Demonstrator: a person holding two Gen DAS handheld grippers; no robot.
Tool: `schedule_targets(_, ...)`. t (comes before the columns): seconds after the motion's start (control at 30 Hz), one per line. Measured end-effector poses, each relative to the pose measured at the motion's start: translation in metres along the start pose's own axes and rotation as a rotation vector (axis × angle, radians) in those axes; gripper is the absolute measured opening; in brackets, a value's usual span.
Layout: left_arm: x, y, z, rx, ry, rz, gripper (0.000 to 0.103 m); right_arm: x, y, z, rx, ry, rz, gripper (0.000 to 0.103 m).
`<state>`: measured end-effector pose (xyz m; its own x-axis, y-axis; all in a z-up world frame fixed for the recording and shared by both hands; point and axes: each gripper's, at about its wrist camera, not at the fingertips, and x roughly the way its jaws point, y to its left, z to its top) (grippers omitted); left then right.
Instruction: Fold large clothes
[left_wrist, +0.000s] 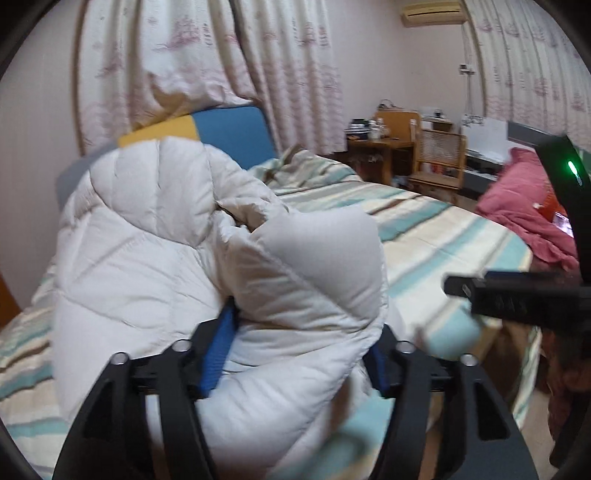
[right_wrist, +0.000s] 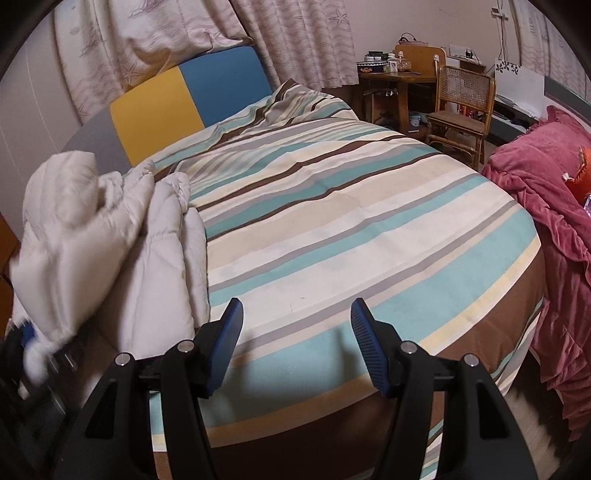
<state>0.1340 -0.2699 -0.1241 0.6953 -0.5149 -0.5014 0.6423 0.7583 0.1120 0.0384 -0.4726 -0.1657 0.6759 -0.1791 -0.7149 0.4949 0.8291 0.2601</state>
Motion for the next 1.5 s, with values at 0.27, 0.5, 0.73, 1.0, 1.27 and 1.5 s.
schedule_targets(0.27,-0.045,0.026,0.004,-0.104,-0.064,-0.158,0.086,-0.008,0.013,0.002,-0.016,-0.017,0.047,0.062)
schedule_targets(0.5,-0.110,0.099,0.013,-0.326,-0.256,-0.066,0.086,-0.023,0.027,0.013,-0.049,-0.056,0.087,0.062)
schedule_targets(0.73,-0.093,0.234,-0.034,-0.834,-0.124,0.328,0.072,-0.019,0.037,0.017,-0.094,-0.052,0.047,0.063)
schedule_targets(1.0,-0.034,0.219,-0.035,-0.797,0.017,0.244,0.028,-0.023,0.040,0.039,-0.108,-0.091,0.051,0.063)
schedule_targets(1.27,0.008,0.171,0.013,-0.568,0.107,0.232,0.027,-0.029,0.068,0.086,-0.143,-0.147,0.117,0.062)
schedule_targets(1.5,0.042,0.153,0.037,-0.423,0.169,0.247,0.027,-0.010,0.124,0.121,-0.237,-0.141,0.219,0.062)
